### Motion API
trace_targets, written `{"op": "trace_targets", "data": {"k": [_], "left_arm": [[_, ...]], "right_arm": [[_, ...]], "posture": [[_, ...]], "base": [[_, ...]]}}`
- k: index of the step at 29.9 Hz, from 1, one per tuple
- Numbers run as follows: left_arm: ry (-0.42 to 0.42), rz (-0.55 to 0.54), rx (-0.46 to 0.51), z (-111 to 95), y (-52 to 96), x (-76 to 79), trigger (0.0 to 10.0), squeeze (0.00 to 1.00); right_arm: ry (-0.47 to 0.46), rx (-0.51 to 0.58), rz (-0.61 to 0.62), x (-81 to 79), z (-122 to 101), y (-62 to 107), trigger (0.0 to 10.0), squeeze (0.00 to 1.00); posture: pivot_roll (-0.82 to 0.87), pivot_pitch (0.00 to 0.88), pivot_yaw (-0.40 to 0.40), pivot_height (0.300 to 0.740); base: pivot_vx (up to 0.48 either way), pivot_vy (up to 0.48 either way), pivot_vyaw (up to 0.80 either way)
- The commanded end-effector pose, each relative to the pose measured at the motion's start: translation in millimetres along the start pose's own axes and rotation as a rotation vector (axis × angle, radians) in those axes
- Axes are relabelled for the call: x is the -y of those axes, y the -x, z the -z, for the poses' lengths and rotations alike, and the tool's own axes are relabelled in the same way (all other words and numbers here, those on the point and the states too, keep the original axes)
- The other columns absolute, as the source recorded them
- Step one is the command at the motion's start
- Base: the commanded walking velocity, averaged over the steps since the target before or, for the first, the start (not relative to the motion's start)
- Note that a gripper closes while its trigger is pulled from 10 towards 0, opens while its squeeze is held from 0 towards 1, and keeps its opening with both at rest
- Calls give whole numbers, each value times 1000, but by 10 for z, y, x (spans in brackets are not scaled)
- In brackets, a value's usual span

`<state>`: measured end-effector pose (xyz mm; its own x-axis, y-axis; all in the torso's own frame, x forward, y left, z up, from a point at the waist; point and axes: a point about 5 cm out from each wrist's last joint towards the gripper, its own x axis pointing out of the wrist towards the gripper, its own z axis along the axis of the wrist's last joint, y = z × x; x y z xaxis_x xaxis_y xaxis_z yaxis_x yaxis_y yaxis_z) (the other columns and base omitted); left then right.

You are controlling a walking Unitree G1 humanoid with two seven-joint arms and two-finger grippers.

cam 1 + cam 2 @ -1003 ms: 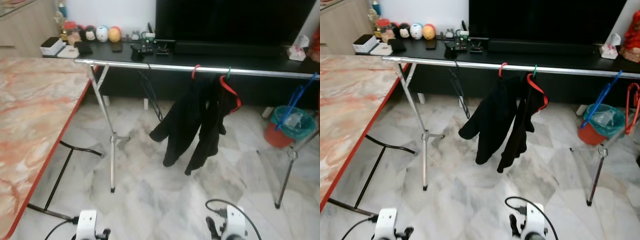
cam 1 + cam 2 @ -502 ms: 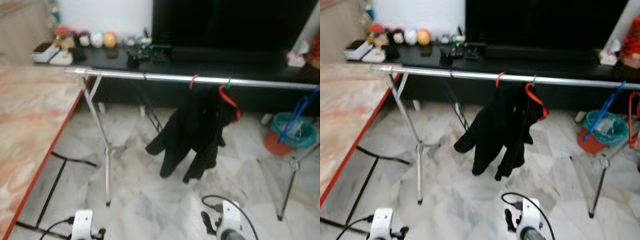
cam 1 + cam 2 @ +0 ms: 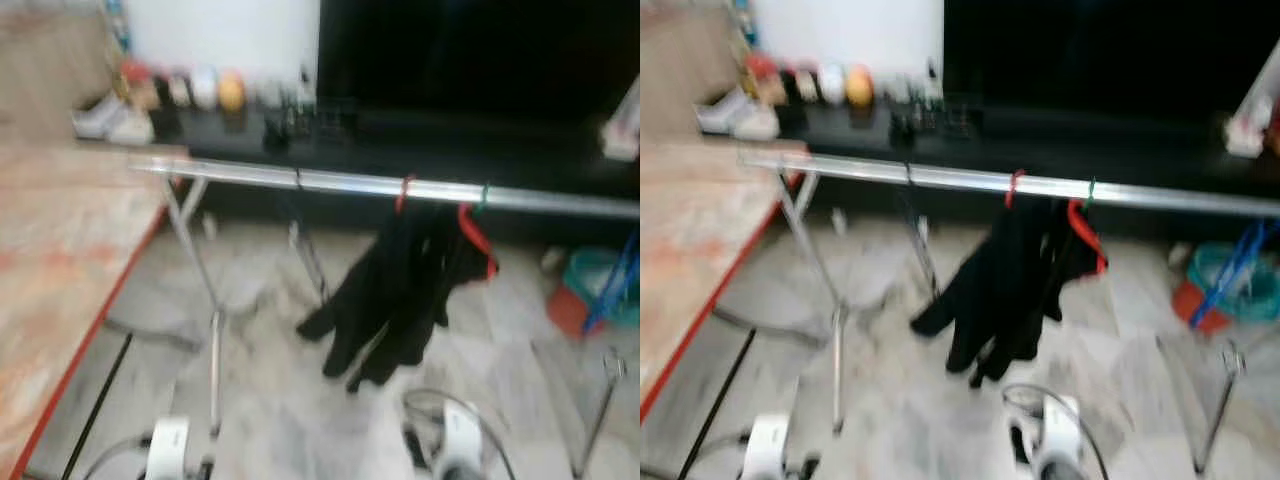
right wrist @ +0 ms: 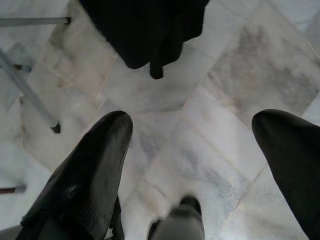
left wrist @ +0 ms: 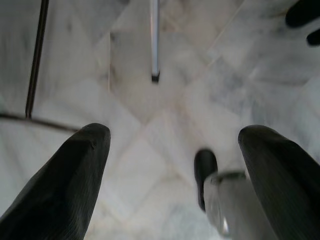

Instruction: Hang hanger

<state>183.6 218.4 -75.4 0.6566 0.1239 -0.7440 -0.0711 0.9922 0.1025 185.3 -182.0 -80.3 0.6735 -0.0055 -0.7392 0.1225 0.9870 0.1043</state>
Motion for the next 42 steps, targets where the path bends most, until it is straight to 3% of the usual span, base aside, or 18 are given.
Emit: {"op": "trace_targets", "data": {"k": [1, 9, 15, 24, 30, 34, 36, 42], "left_arm": [[11, 14, -13, 16, -3, 61, 10000, 0], [5, 17, -18, 28, 0, 62, 10000, 0], [6, 14, -30, 75, 14, 45, 10000, 0], [9, 16, -45, 133, 32, 34, 10000, 0], [7, 17, -53, 158, 39, 25, 10000, 0], [0, 19, -57, 165, 40, 25, 10000, 0], [-4, 21, -59, 169, 41, 24, 10000, 0], [-9, 16, -66, 185, 46, 6, 10000, 0]], "right_arm": [[4, -7, 28, 104, 22, 22, 10000, 0], [7, 2, 34, 119, 11, 24, 10000, 0], [23, 105, -20, 30, -176, -12, 10000, 0], [47, 241, -13, 88, -263, 44, 10000, 0], [92, 414, -21, 123, -400, 138, 10000, 0], [104, 522, -8, 130, -540, 200, 10000, 0], [140, 602, -11, 92, -688, 241, 10000, 0], [127, 765, -17, -27, -1220, 301, 10000, 0]], "posture": [[-37, 0, -9, 740], [-37, 0, -9, 740], [-36, 0, -14, 740], [-40, 0, -21, 740], [-47, 0, -23, 740], [-47, 0, -23, 740], [-49, 0, -21, 740], [-49, 0, -17, 740]], "base": [[247, 0, 0], [62, 0, 0], [0, 0, 0], [0, 0, 0], [0, 0, 0], [0, 0, 0], [0, 0, 0], [0, 0, 0]]}}
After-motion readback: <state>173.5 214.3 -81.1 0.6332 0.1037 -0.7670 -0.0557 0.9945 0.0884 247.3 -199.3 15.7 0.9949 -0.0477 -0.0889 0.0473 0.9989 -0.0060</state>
